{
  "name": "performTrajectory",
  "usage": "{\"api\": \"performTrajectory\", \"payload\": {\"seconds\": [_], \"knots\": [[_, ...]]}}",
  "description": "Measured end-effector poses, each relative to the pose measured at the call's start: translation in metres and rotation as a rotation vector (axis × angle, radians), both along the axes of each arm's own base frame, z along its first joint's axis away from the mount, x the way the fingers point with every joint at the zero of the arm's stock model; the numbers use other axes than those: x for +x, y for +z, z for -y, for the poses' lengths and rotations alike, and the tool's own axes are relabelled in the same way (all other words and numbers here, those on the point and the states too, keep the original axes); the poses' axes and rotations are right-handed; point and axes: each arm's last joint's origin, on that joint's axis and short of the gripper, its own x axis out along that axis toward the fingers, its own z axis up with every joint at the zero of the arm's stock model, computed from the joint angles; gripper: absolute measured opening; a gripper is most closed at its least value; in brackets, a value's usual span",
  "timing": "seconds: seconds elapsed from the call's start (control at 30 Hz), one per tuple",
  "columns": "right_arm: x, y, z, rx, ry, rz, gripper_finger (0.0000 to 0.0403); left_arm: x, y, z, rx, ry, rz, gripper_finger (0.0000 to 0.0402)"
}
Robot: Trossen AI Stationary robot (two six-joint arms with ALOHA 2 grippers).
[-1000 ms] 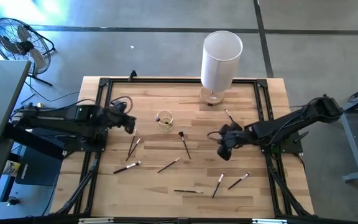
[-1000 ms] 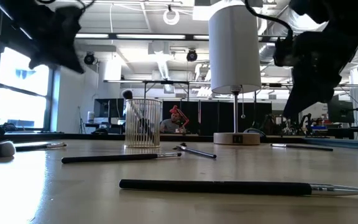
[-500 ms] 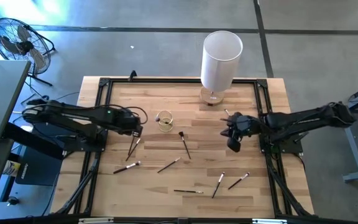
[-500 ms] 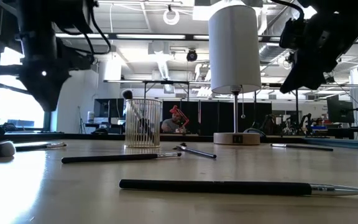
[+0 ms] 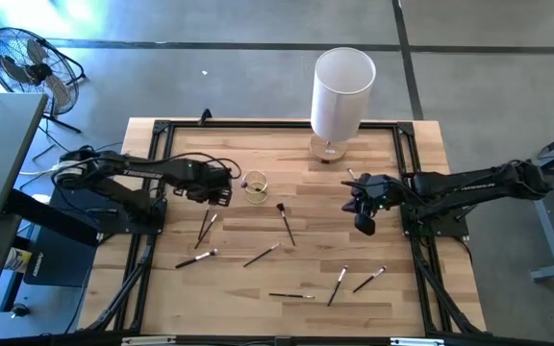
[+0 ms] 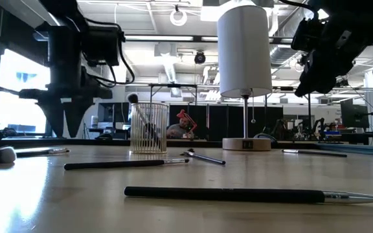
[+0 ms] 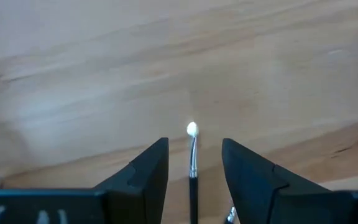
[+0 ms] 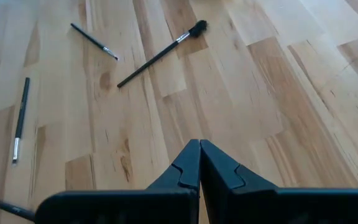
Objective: Put items in baskets/containers
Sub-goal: Put the black eyeshadow brush into the yellow holder
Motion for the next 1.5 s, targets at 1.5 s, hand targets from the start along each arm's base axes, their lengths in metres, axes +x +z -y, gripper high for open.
{"api": "performTrajectory", "payload": {"seconds": [1.5], "knots": [[0.0,0.0,0.0,-0.021,0.0,-0.005,0.0,0.016,-0.033,-0.01,0.001,-0.052,-0.094,0.0076]]}}
